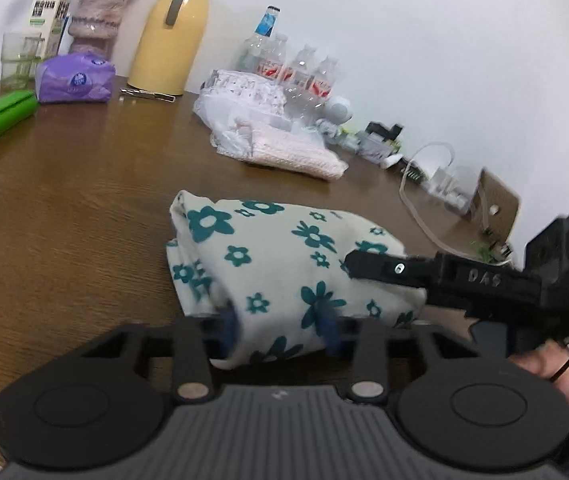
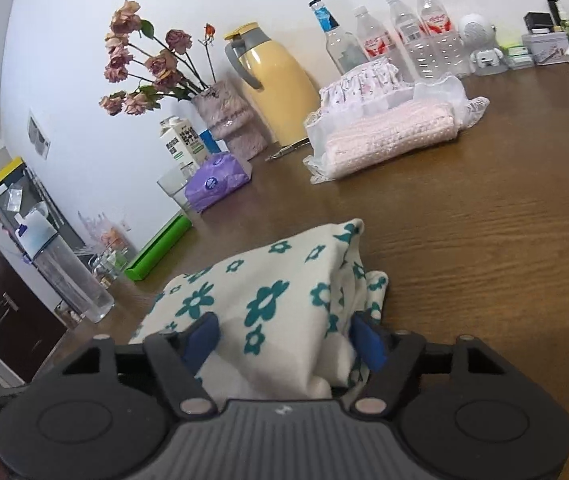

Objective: Fold clothes

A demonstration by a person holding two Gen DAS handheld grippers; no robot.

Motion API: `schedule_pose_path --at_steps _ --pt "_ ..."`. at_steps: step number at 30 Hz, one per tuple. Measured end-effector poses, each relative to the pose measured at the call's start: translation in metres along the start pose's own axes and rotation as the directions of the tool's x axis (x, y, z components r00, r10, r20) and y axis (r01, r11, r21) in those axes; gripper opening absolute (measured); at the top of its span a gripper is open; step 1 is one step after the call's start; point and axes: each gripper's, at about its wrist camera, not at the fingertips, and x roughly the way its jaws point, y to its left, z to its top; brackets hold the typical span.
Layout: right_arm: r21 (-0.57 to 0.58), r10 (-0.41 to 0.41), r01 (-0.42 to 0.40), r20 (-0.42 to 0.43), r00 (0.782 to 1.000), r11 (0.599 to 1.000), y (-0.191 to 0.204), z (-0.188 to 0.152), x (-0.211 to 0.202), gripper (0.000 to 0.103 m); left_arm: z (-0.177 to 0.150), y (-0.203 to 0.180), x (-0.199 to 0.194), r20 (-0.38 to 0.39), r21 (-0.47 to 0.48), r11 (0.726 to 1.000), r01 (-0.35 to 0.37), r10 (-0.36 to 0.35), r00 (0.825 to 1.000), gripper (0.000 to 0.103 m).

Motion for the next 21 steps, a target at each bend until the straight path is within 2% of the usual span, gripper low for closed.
schedule_pose_path --at_steps 3,4,6,7,9,12,14,15,16,18,20,21 --pt "0.012 0.016 -0.016 0.001 1.000 1.000 0.000 -0.001 -0.007 0.059 0.002 0.017 -0.006 -0.008 -0.053 0.997 0.063 -0.064 0.998 0.020" --pt "0.016 0.022 -0.022 0.001 1.000 1.000 0.000 -0.001 -0.010 0.062 0.001 0.023 -0.009 -0.002 -0.076 0.994 0.072 -0.072 0.997 0.027" --pt "-0.001 0.012 -0.012 0.008 1.000 1.000 0.000 0.001 -0.010 0.063 0.000 0.020 -0.010 -0.003 -0.041 0.997 0.059 -0.059 0.998 0.038" --pt "0.000 0.011 -0.011 0.007 1.000 1.000 -0.001 0.002 -0.009 0.063 0.000 0.019 -0.011 -0.004 -0.023 0.998 0.053 -0.053 0.999 0.035" --pt "0.053 0.034 -0.033 -0.018 0.999 0.998 -0.008 0.001 -0.001 0.057 -0.001 0.019 -0.006 -0.031 -0.026 0.997 0.072 -0.073 0.997 0.020" --pt "0.045 0.032 -0.031 -0.026 0.999 0.998 -0.007 0.004 -0.002 0.057 0.000 0.025 -0.008 -0.041 -0.053 0.993 0.102 -0.104 0.994 0.022" --pt "0.024 0.024 -0.023 -0.015 1.000 0.999 -0.004 0.008 -0.009 0.059 0.004 0.030 -0.012 -0.028 -0.053 0.994 0.093 -0.095 0.995 0.039" --pt "0.014 0.022 -0.021 -0.010 1.000 1.000 -0.004 0.009 -0.011 0.061 0.007 0.032 -0.015 -0.018 -0.047 0.996 0.078 -0.079 0.997 0.065" --pt "0.010 0.021 -0.021 -0.009 1.000 1.000 -0.004 0.010 -0.011 0.067 0.010 0.034 -0.017 -0.008 -0.041 0.997 0.062 -0.063 0.998 0.082" --pt "0.015 0.024 -0.023 -0.016 1.000 1.000 -0.006 0.011 -0.007 0.069 0.015 0.038 -0.021 0.012 -0.029 0.999 0.032 -0.032 0.999 0.082" --pt "0.023 0.025 -0.024 -0.035 0.999 0.999 -0.006 0.009 -0.001 0.068 0.014 0.040 -0.008 -0.046 -0.051 0.996 0.075 -0.077 0.996 0.080" --pt "0.024 0.026 -0.025 -0.042 0.999 0.999 -0.006 0.007 0.001 0.068 0.011 0.038 -0.003 -0.062 -0.053 0.994 0.094 -0.097 0.993 0.074"
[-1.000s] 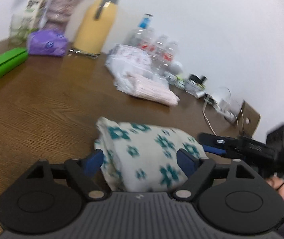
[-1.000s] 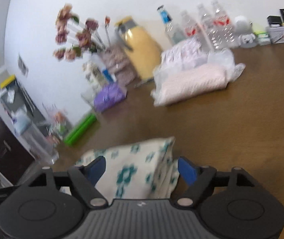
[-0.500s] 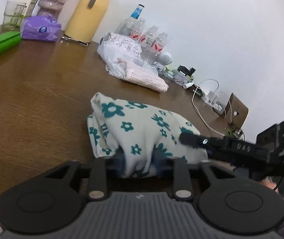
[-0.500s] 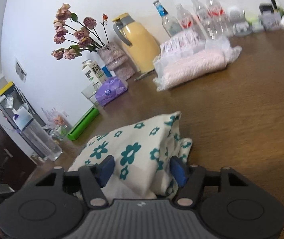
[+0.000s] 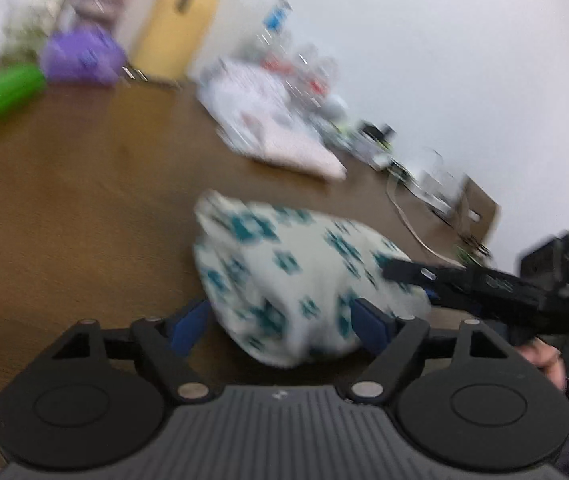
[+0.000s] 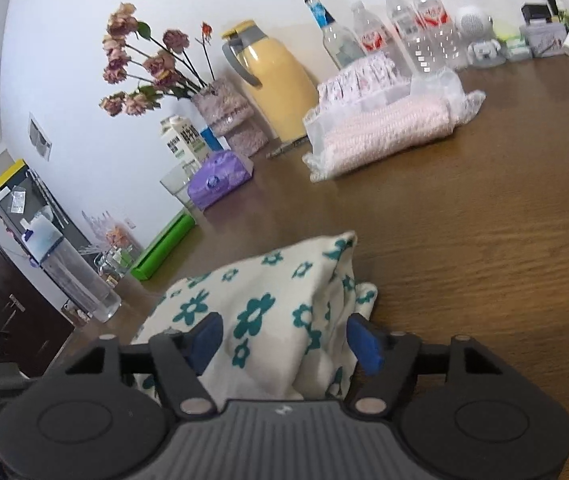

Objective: Fold clothes

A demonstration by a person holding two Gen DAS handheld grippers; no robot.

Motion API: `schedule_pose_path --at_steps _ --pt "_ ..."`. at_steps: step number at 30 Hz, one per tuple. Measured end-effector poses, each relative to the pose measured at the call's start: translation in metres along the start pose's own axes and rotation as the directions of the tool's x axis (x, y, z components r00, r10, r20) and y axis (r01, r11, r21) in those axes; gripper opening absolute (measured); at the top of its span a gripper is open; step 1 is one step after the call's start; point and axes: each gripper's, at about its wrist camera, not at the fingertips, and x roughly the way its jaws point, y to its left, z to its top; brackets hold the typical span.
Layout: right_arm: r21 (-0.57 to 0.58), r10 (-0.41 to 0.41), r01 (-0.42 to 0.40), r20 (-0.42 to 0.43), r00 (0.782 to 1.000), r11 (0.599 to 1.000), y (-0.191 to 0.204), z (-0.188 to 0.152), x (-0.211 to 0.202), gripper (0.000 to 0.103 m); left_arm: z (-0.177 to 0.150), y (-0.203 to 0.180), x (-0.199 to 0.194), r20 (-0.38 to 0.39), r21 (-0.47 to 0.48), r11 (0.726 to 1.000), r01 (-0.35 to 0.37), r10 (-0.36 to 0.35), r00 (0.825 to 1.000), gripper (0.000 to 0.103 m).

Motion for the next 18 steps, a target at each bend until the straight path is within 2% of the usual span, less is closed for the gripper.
schedule_pose_path --at_steps 1,2,4,7,9,10,11,12,13,14,15,16,17,18 --pt "-0.004 -0.001 0.001 0.001 1.000 1.000 0.000 -0.002 0.001 0.067 -0.003 -0.001 0.005 -0.016 0.000 1.000 0.019 -0.019 1.000 0.050" --pt "-0.010 -0.001 0.001 0.002 1.000 1.000 -0.001 -0.003 0.001 0.064 -0.004 -0.003 0.006 -0.016 0.017 1.000 0.017 -0.016 1.000 0.038" --pt "0.011 0.022 -0.022 -0.008 1.000 1.000 -0.003 -0.002 -0.002 0.055 -0.006 -0.006 0.005 -0.014 0.044 0.999 0.030 -0.030 0.999 0.023" --pt "0.028 0.033 -0.032 -0.018 0.999 0.999 -0.003 -0.001 -0.006 0.045 -0.007 -0.005 0.001 -0.027 0.073 0.995 0.070 -0.068 0.997 0.020" --pt "0.036 0.046 -0.045 -0.029 0.999 0.998 -0.002 0.000 -0.008 0.044 -0.006 0.002 -0.001 -0.050 0.070 0.993 0.091 -0.087 0.995 0.022" --pt "0.032 0.045 -0.044 -0.026 0.999 0.999 -0.002 0.001 -0.010 0.047 -0.005 0.007 -0.002 -0.059 0.057 0.993 0.102 -0.098 0.993 0.024" --pt "0.028 0.036 -0.036 -0.016 0.999 0.999 -0.002 0.003 -0.013 0.051 -0.003 0.011 -0.005 -0.059 0.037 0.993 0.109 -0.106 0.993 0.034" --pt "0.030 0.031 -0.031 -0.009 0.999 0.999 -0.004 0.005 -0.015 0.054 -0.001 0.016 -0.009 -0.059 0.017 0.993 0.116 -0.115 0.992 0.053" --pt "0.032 0.026 -0.026 -0.002 1.000 0.999 -0.006 0.008 -0.018 0.065 0.005 0.019 -0.013 -0.048 0.001 0.992 0.123 -0.122 0.991 0.077" --pt "0.037 0.026 -0.026 0.003 1.000 0.999 -0.010 0.011 -0.018 0.072 0.010 0.023 -0.017 -0.026 -0.034 0.993 0.111 -0.112 0.993 0.086" --pt "0.041 0.026 -0.026 0.008 1.000 0.999 -0.013 0.013 -0.017 0.072 0.015 0.027 -0.020 -0.006 -0.070 0.992 0.101 -0.102 0.995 0.093" --pt "0.042 0.025 -0.024 -0.006 1.000 0.999 -0.016 0.016 -0.013 0.071 0.020 0.031 -0.017 -0.012 -0.103 0.989 0.103 -0.104 0.994 0.097" --pt "0.042 0.023 -0.022 -0.025 0.999 0.999 -0.019 0.018 -0.008 0.071 0.024 0.035 -0.014 -0.019 -0.135 0.985 0.103 -0.107 0.994 0.098" --pt "0.030 0.025 -0.024 -0.049 0.999 0.999 -0.022 0.018 -0.002 0.069 0.027 0.035 -0.007 -0.036 -0.142 0.987 0.075 -0.080 0.996 0.098"
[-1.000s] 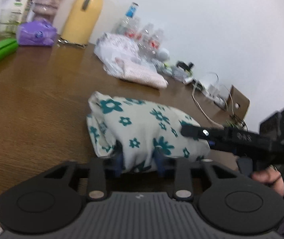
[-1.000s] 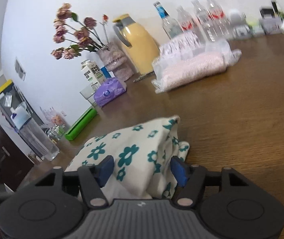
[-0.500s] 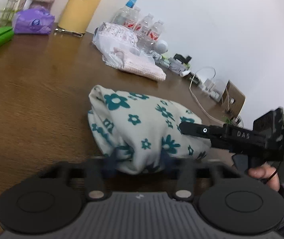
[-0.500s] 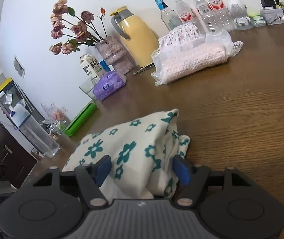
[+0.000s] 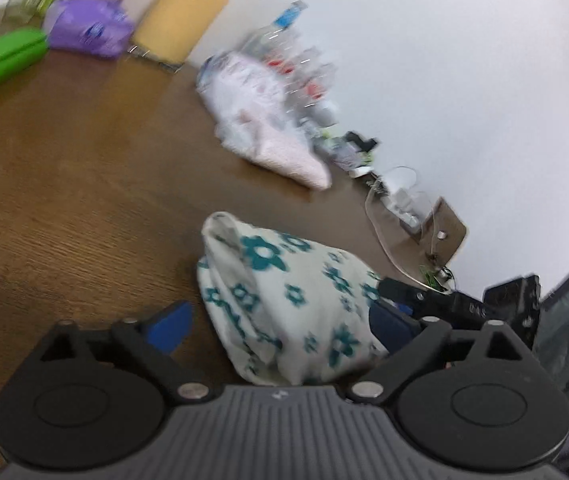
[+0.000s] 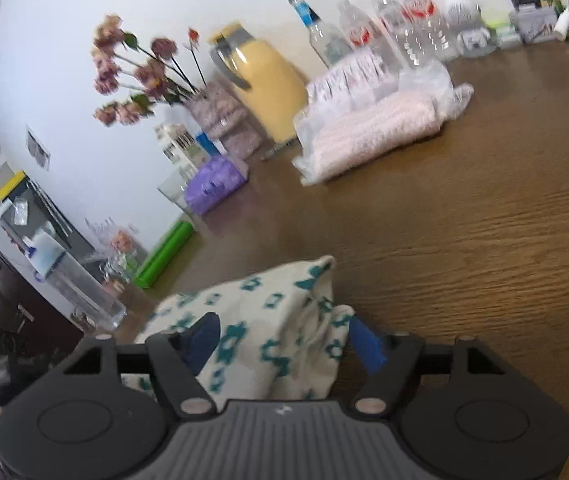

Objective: Fold clothes

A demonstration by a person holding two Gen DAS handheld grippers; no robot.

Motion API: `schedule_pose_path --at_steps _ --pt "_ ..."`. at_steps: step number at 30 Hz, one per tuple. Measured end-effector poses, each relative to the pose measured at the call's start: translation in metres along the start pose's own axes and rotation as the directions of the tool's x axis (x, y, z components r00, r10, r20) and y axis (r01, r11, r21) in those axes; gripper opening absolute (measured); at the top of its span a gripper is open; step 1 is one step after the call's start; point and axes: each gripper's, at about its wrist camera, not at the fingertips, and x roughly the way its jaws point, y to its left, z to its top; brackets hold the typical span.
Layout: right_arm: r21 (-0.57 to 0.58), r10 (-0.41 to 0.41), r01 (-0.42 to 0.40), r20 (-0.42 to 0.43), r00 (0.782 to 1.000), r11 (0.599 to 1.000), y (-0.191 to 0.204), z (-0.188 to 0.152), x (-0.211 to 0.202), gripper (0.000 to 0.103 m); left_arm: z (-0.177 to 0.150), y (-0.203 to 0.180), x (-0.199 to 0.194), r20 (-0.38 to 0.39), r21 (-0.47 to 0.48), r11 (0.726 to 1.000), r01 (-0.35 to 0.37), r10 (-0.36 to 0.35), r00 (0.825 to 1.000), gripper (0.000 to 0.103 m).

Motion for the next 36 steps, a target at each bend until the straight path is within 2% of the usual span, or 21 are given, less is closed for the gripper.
schedule_pose_path --at_steps 4,8,9,10,11,12,13,16,19,20,22,23,24,25,26,27,28,30,32,34,36 --pt "-0.030 0.033 -0.034 -0.024 0.999 0.999 -0.003 0.002 0.008 0.063 0.001 -0.001 0.024 -0.012 -0.008 0.999 -0.048 0.048 0.999 0.096" --pt "-0.040 0.051 -0.052 -0.037 0.998 0.998 -0.004 0.007 0.012 0.064 0.008 0.008 0.041 0.014 -0.082 0.996 0.028 -0.027 1.000 0.092" --pt "-0.038 0.049 -0.051 -0.035 0.998 0.998 -0.004 0.009 0.013 0.064 0.009 0.009 0.044 0.014 -0.097 0.995 0.027 -0.026 1.000 0.089" --pt "-0.036 0.047 -0.049 -0.033 0.998 0.998 -0.004 0.010 0.014 0.057 0.010 0.011 0.047 0.014 -0.112 0.993 0.026 -0.025 1.000 0.077" --pt "-0.039 0.053 -0.054 -0.032 0.998 0.998 -0.002 0.010 0.015 0.040 0.012 0.012 0.050 0.014 -0.127 0.992 0.025 -0.023 1.000 0.065" --pt "-0.042 0.060 -0.061 -0.033 0.998 0.997 -0.001 0.009 0.016 0.037 0.013 0.014 0.052 0.014 -0.140 0.990 0.024 -0.022 1.000 0.046" --pt "-0.062 0.043 -0.044 -0.027 0.999 0.997 0.003 0.009 0.016 0.034 0.014 0.010 0.055 0.025 -0.113 0.993 0.026 -0.024 0.999 0.038" --pt "-0.095 -0.021 0.024 0.025 0.999 0.995 0.008 0.011 0.007 0.023 0.019 -0.002 0.063 0.055 -0.032 0.999 0.031 -0.029 0.998 0.032" --pt "-0.091 -0.063 0.067 0.044 0.997 0.994 0.003 0.017 0.001 0.024 0.025 -0.001 0.082 0.042 -0.040 0.998 0.055 -0.054 0.998 0.032" --pt "-0.092 -0.073 0.076 0.041 0.997 0.993 0.002 0.017 0.001 0.030 0.024 -0.003 0.084 0.047 -0.038 0.999 0.033 -0.031 0.998 0.035" --pt "-0.105 -0.093 0.098 0.054 0.994 0.990 0.004 0.018 -0.004 0.039 0.022 -0.007 0.082 0.061 -0.022 1.000 -0.015 0.016 0.998 0.057" --pt "-0.117 -0.104 0.112 0.074 0.992 0.987 0.006 0.019 -0.010 0.037 0.021 -0.009 0.076 0.069 -0.007 0.999 -0.040 0.041 0.997 0.060" --pt "-0.142 -0.114 0.133 0.134 0.984 0.981 0.011 0.019 -0.021 0.032 0.020 -0.012 0.071 0.080 0.008 0.998 -0.066 0.066 0.995 0.060" --pt "-0.179 -0.116 0.148 0.177 0.977 0.973 0.018 0.020 -0.027 0.014 0.018 -0.019 0.059 0.141 0.052 0.991 -0.122 0.114 0.983 0.059" --pt "-0.218 -0.116 0.163 0.214 0.970 0.962 0.026 0.021 -0.032 0.003 0.017 -0.026 0.047 0.205 0.094 0.979 -0.180 0.158 0.966 0.059" --pt "-0.254 -0.109 0.162 0.211 0.971 0.953 0.034 0.022 -0.028 0.004 0.014 -0.041 0.034 0.302 0.163 0.954 -0.250 0.193 0.934 0.050" --pt "-0.289 -0.102 0.158 0.199 0.975 0.944 0.043 0.023 -0.022 0.003 0.010 -0.055 0.030 0.352 0.234 0.929 -0.285 0.193 0.916 0.038" --pt "-0.333 -0.088 0.133 0.147 0.985 0.934 0.054 0.021 0.001 0.003 0.003 -0.085 0.041 0.357 0.399 0.860 -0.317 0.172 0.918 0.027" --pt "-0.382 -0.137 0.172 0.118 0.984 0.908 0.062 0.013 0.027 0.003 -0.007 -0.099 0.066 0.287 0.487 0.803 -0.344 0.225 0.931 0.018" --pt "-0.406 -0.170 0.193 0.094 0.981 0.893 0.063 0.003 0.042 0.002 -0.019 -0.095 0.087 0.234 0.494 0.775 -0.394 0.318 0.919 0.016" --pt "-0.428 -0.197 0.213 0.082 0.977 0.879 0.065 -0.004 0.050 0.001 -0.031 -0.089 0.090 0.243 0.492 0.760 -0.425 0.349 0.905 0.016"
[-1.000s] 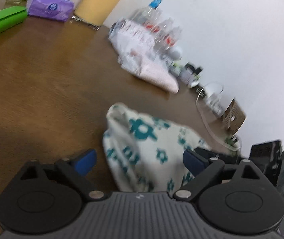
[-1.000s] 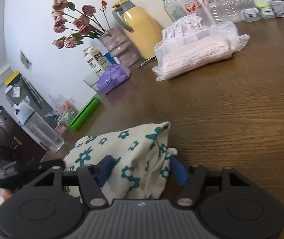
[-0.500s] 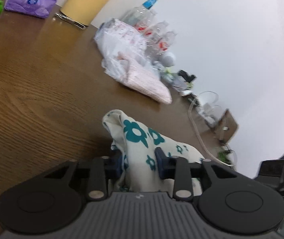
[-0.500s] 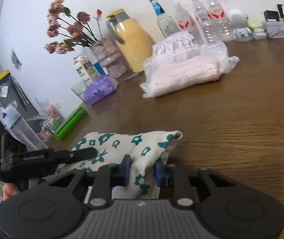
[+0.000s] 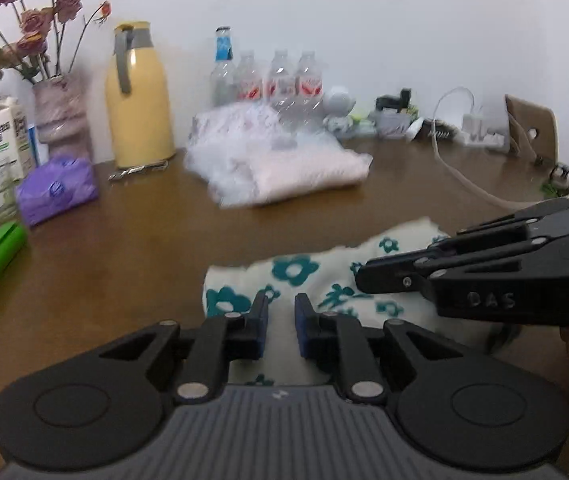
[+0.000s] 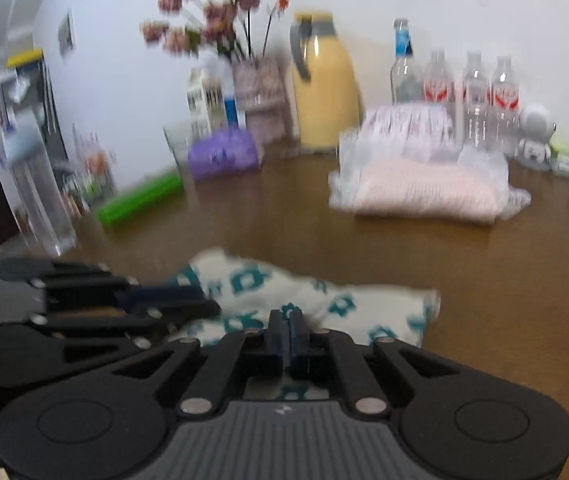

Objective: Fold clothes

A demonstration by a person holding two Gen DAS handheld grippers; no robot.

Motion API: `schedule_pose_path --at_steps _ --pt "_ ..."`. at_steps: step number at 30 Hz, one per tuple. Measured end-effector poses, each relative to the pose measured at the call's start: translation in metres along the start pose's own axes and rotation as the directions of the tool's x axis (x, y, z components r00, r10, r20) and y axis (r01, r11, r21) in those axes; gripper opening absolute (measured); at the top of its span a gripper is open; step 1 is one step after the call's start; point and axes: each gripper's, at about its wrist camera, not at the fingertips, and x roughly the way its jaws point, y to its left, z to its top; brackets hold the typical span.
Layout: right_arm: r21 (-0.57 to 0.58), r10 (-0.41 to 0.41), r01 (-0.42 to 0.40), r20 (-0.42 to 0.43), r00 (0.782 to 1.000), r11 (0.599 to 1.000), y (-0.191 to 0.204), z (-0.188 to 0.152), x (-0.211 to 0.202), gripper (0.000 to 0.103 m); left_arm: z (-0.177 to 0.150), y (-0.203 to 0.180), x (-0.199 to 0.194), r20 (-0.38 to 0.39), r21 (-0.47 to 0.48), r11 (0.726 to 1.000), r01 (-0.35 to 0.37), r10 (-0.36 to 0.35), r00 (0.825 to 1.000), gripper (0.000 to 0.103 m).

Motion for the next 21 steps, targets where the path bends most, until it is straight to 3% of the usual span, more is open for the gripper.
schedule_pose_path --at_steps 2,4,7,9,12,14,15,16,17,20,21 --pt "0.000 -0.018 0.018 -0.002 1.000 1.000 0.004 0.009 -0.003 0.002 -0.003 -0.003 -0.001 0.001 0.011 1.000 -0.017 0.017 1.000 0.016" --pt "0.027 -0.002 0.000 0.073 0.997 1.000 0.004 0.021 -0.009 0.003 0.001 -0.006 0.001 -0.014 -0.009 0.999 -0.031 0.030 0.999 0.016" --pt "-0.028 -0.019 0.018 -0.035 0.999 0.999 0.003 0.018 0.020 0.000 -0.001 -0.012 0.002 -0.005 0.010 0.999 -0.048 0.048 0.999 0.016" --pt "0.006 -0.011 0.011 -0.017 1.000 1.000 -0.005 0.017 0.012 0.000 -0.001 -0.008 0.002 -0.014 -0.014 0.999 -0.034 0.034 0.999 0.016" --pt "0.038 -0.102 0.101 0.032 0.994 0.994 -0.012 0.017 -0.009 0.000 0.001 0.002 0.001 -0.030 -0.075 0.997 0.007 -0.010 1.000 0.016" --pt "0.049 -0.089 0.088 0.002 0.996 0.995 -0.020 0.009 -0.007 0.000 0.007 0.012 -0.001 -0.038 -0.137 0.989 0.053 -0.058 0.998 0.017" --pt "0.074 -0.083 0.082 0.014 0.996 0.994 -0.023 0.008 -0.011 0.000 0.011 0.015 0.000 -0.028 -0.146 0.987 0.067 -0.072 0.997 0.025" --pt "0.086 -0.080 0.076 0.042 0.996 0.993 -0.022 0.010 -0.019 0.002 0.015 0.018 0.000 -0.018 -0.155 0.985 0.081 -0.085 0.996 0.043" --pt "0.096 -0.077 0.070 0.073 0.994 0.993 -0.021 0.012 -0.028 0.009 0.020 0.020 0.001 -0.008 -0.164 0.982 0.095 -0.098 0.995 0.047" --pt "0.026 0.015 -0.019 0.140 0.990 0.999 -0.009 0.009 -0.052 0.011 0.028 0.025 0.004 -0.013 -0.162 0.979 0.126 -0.130 0.991 0.042" --pt "-0.002 0.040 -0.040 0.117 0.992 0.999 -0.005 0.004 -0.054 0.012 0.026 0.024 0.003 -0.024 -0.154 0.979 0.133 -0.138 0.990 0.040"
